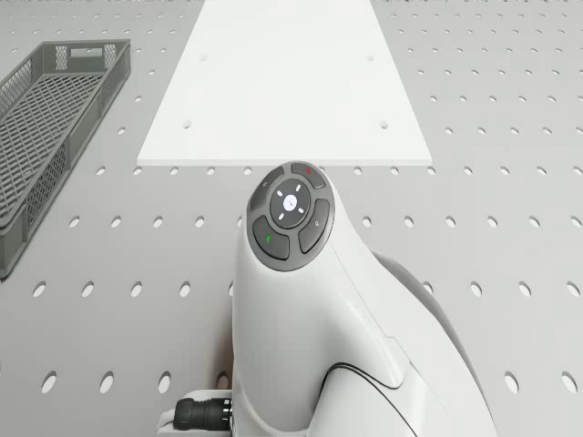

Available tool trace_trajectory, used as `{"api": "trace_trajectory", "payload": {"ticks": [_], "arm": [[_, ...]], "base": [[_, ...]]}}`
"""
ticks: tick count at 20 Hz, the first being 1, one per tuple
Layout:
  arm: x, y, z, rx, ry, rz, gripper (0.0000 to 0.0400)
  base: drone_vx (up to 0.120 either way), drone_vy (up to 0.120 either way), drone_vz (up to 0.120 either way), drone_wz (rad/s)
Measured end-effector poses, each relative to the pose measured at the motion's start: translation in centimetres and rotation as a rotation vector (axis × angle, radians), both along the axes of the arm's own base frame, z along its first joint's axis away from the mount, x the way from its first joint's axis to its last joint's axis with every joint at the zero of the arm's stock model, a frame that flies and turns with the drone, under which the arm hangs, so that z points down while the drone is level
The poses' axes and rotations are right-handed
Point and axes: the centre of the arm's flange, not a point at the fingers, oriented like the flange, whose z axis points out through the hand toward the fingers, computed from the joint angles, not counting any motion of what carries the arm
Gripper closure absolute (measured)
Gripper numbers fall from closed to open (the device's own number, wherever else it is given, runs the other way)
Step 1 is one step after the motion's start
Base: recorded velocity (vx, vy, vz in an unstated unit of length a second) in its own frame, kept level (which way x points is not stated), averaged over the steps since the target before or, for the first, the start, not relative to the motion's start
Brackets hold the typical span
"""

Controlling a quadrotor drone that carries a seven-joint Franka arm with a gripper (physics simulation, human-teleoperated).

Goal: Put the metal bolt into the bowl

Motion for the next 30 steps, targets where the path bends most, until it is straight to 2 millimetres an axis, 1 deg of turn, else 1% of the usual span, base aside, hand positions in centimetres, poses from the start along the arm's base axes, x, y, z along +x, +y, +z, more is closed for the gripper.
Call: {"api": "trace_trajectory", "payload": {"ticks": [12,20,25,26,27,28,29,30], "arm": [[0.0,0.0,0.0,0.0,0.0,0.0,0.03],[0.0,0.0,0.0,0.0,0.0,0.0,0.03],[0.0,0.0,0.0,0.0,0.0,0.0,0.03],[0.0,0.0,0.0,0.0,0.0,0.0,0.03],[0.0,0.0,0.0,0.0,0.0,0.0,0.0254],[0.0,0.0,0.0,0.0,0.0,0.0,0.0198],[0.0,0.0,0.0,0.0,0.0,0.0,0.0154],[0.0,0.0,0.0,0.0,0.0,0.0,0.012]], "base": [[0.12,-0.007,0.0,0.0],[0.12,0.0,-0.1,0.0],[0.12,0.0,-0.008,0.0],[0.0,0.0,0.0,0.0],[0.0,0.0,0.0,0.0],[0.0,0.0,0.0,0.0],[0.0,0.0,0.0,0.0],[0.0,0.0,0.0,0.0]]}}
